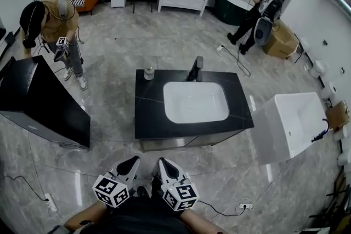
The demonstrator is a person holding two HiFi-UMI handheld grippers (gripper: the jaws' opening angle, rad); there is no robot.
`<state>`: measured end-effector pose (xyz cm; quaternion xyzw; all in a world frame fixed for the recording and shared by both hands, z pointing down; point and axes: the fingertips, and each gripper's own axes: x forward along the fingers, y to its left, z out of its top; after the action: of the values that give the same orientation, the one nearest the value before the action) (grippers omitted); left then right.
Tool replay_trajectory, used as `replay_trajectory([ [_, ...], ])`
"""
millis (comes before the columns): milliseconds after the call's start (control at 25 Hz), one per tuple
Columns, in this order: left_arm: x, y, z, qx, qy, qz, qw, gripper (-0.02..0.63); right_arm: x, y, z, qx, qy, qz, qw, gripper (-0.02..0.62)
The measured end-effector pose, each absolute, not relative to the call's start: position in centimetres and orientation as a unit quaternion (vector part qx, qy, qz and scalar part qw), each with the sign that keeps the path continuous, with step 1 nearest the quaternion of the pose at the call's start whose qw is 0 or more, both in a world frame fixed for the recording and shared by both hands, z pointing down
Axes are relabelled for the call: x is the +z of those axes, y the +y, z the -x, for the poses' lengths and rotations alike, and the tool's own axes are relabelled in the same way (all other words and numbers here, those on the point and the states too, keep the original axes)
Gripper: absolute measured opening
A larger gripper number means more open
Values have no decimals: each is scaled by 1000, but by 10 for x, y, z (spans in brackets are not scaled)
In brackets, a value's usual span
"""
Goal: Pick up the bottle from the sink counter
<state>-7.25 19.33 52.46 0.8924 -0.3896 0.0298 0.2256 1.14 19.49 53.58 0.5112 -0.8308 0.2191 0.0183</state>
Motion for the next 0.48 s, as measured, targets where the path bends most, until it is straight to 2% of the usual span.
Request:
replay_trajectory([
  [480, 532, 100, 42, 46, -408, -882, 230, 2, 544, 93, -38, 237, -840, -489, -4, 8],
])
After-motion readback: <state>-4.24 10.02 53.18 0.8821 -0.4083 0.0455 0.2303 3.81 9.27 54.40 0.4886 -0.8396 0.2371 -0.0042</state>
